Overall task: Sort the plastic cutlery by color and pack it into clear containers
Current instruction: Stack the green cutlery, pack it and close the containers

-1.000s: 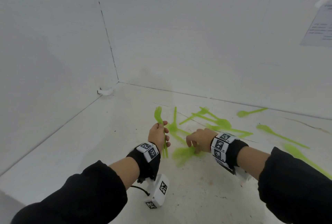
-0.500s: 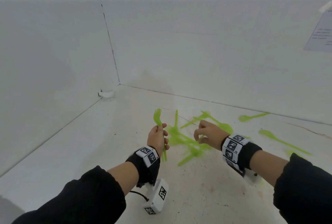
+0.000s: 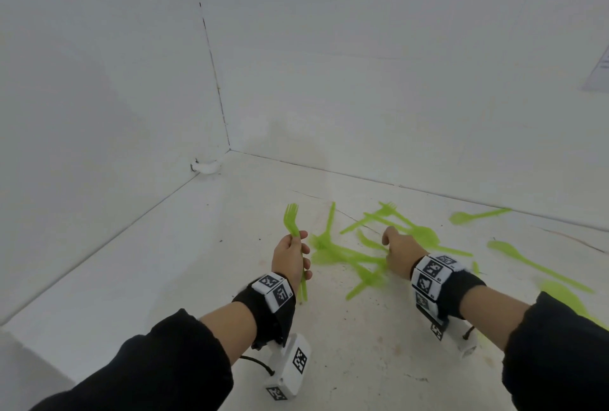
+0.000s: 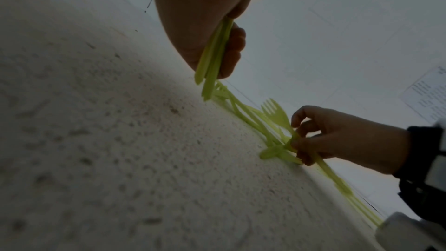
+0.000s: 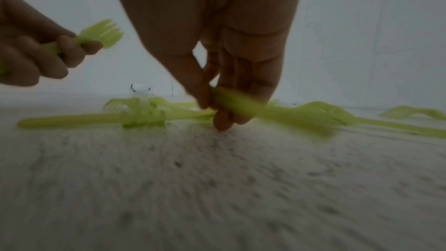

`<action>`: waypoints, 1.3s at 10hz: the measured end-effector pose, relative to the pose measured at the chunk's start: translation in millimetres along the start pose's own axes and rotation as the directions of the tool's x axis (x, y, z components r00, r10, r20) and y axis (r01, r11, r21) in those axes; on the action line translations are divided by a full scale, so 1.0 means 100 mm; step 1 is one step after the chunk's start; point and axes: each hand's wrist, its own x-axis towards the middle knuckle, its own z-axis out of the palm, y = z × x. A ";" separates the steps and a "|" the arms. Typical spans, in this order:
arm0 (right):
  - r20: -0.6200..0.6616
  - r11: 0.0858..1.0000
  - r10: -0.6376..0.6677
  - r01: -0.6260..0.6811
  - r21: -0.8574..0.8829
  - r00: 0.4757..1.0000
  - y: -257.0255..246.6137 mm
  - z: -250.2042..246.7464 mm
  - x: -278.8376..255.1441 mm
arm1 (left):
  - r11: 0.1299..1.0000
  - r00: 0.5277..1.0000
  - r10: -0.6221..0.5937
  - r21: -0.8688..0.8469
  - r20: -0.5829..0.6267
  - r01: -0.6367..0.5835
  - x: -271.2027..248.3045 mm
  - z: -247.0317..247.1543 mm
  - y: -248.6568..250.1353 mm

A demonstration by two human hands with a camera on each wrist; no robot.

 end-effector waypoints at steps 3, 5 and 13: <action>0.144 0.994 -0.091 0.099 -0.051 0.985 -0.50 0.16 0.14 | 1.000 0.999 0.004 -0.011 -0.035 -0.004 0.01 -0.09 0.02; 0.159 0.980 -0.141 0.160 -0.117 0.977 -0.54 0.11 0.16 | 1.000 0.999 0.003 -0.014 -0.054 -0.004 0.04 -0.17 0.01; 0.605 0.912 -0.154 0.348 -0.216 0.781 -0.03 -0.45 -0.16 | 0.999 0.999 -0.042 -0.012 -0.022 0.042 0.13 -0.08 -0.09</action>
